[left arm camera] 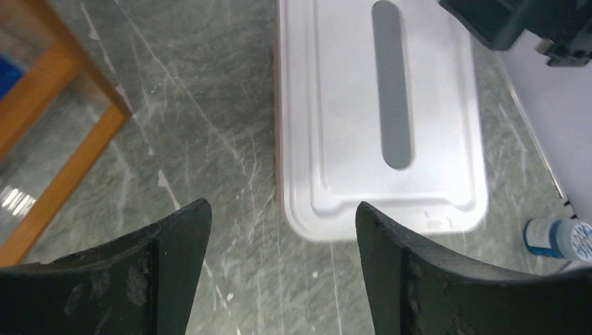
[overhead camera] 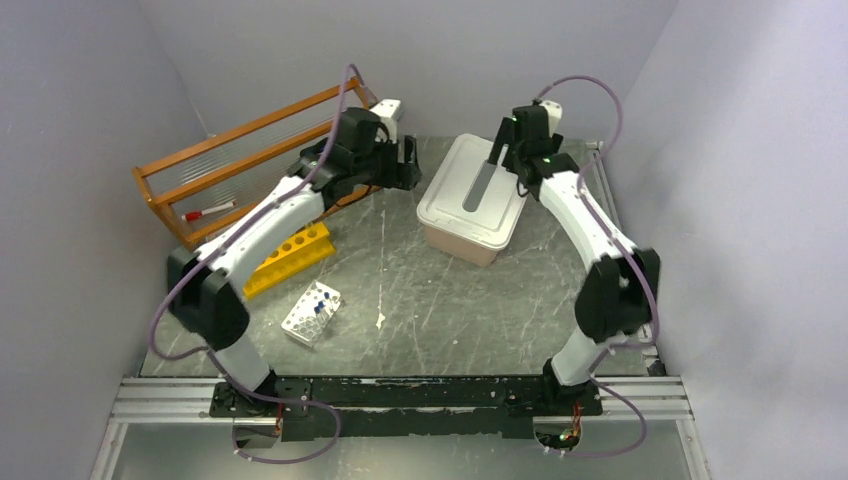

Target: Organize the chemistry lab equipment

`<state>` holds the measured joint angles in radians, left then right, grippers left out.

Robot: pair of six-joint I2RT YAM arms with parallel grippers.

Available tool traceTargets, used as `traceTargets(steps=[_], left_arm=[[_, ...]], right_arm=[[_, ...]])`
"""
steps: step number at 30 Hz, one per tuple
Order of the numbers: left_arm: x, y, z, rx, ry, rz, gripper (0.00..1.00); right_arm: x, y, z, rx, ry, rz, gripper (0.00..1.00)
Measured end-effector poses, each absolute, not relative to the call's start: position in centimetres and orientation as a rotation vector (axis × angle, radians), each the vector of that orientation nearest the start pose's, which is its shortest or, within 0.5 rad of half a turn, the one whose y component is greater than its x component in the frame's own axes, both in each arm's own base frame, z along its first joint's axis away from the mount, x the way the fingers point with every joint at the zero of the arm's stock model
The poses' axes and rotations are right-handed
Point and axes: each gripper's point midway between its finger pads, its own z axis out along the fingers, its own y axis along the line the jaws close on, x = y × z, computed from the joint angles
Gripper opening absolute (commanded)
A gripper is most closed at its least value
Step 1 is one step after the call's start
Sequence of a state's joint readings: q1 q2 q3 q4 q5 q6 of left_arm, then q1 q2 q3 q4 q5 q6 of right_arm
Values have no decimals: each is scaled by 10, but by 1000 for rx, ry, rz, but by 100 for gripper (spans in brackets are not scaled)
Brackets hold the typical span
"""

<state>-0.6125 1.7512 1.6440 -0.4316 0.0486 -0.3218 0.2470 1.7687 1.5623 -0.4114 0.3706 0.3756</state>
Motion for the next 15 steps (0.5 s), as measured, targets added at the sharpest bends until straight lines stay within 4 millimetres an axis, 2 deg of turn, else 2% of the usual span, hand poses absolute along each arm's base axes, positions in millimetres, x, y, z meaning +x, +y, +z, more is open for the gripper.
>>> traceTargets(steps=[5, 7, 11, 15], left_arm=[[361, -271, 304, 330, 2029, -586, 85], [339, -249, 320, 315, 1993, -564, 87], [298, -206, 332, 275, 1970, -501, 87], [261, -157, 335, 202, 1965, -403, 87]], right_arm=[[427, 66, 257, 380, 2049, 58, 99], [399, 64, 272, 395, 2022, 95, 100], [350, 60, 282, 401, 2021, 130, 100], [314, 54, 294, 405, 2016, 154, 100]])
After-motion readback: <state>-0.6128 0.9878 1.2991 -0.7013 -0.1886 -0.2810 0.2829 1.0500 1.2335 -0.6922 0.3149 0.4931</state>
